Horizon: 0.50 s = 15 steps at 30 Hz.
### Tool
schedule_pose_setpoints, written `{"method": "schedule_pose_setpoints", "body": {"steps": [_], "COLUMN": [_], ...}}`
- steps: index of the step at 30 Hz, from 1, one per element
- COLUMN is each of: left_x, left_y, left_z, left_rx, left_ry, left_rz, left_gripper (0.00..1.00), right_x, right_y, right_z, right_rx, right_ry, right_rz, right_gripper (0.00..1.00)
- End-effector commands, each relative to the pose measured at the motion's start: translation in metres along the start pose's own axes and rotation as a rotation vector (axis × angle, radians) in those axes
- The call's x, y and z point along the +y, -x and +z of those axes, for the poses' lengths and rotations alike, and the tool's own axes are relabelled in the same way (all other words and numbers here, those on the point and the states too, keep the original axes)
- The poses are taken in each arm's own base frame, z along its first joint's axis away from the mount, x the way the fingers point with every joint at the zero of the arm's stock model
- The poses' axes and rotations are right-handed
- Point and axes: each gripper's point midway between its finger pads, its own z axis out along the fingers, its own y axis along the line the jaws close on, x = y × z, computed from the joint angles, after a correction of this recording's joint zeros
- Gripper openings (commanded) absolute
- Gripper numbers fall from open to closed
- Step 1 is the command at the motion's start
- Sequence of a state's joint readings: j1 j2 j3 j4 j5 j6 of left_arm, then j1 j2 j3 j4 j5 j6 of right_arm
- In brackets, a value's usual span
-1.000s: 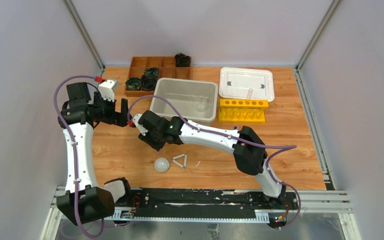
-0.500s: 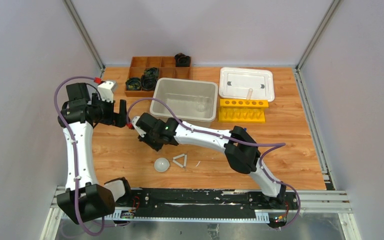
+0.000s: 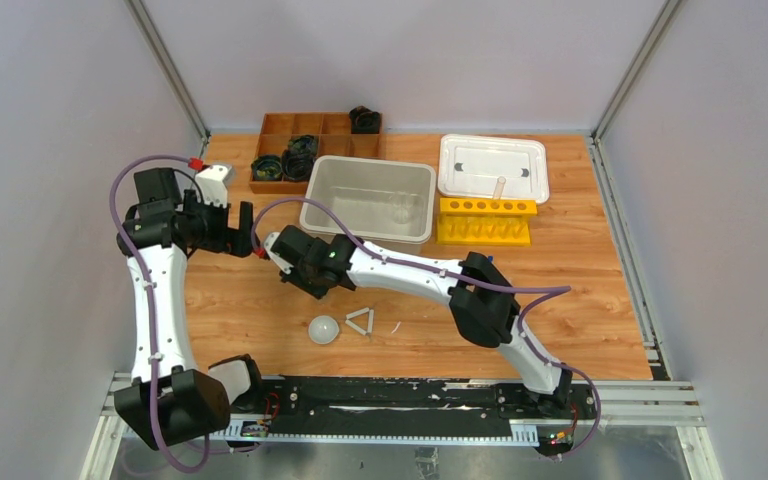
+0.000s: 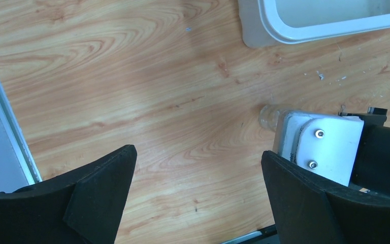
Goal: Organize the chemistry lab equipment
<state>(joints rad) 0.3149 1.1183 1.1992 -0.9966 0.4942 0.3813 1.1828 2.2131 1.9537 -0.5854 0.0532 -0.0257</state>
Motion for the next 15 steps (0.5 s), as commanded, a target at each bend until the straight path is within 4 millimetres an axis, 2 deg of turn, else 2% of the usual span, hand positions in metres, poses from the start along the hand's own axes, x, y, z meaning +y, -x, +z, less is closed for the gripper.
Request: {"method": "schedule_pose_setpoints", "body": {"steps": [1,9,15], "left_x": [-0.014,-0.011,-0.008], "left_y": [0.001,0.006,0.001], "left_z": [-0.009,-0.009,-0.007], "left_rx": [-0.032,-0.033,-0.018], "left_ry": [-0.027,-0.018,-0.012], "left_rz": [-0.008,-0.011,0.000], "left_gripper": [1.00,1.00,1.00], "right_x": [-0.004,-0.017,-0.041], "right_y": [0.016,0.051,0.067], "right_z": [-0.034,-0.079,-0.113], "right_rx": [-0.031,-0.147,-0.218], "right_ry": [-0.023,-0.034,-0.041], "right_rz": [-0.062,-0.031,0.042], "right_gripper": [0.00,0.00,0.00]}}
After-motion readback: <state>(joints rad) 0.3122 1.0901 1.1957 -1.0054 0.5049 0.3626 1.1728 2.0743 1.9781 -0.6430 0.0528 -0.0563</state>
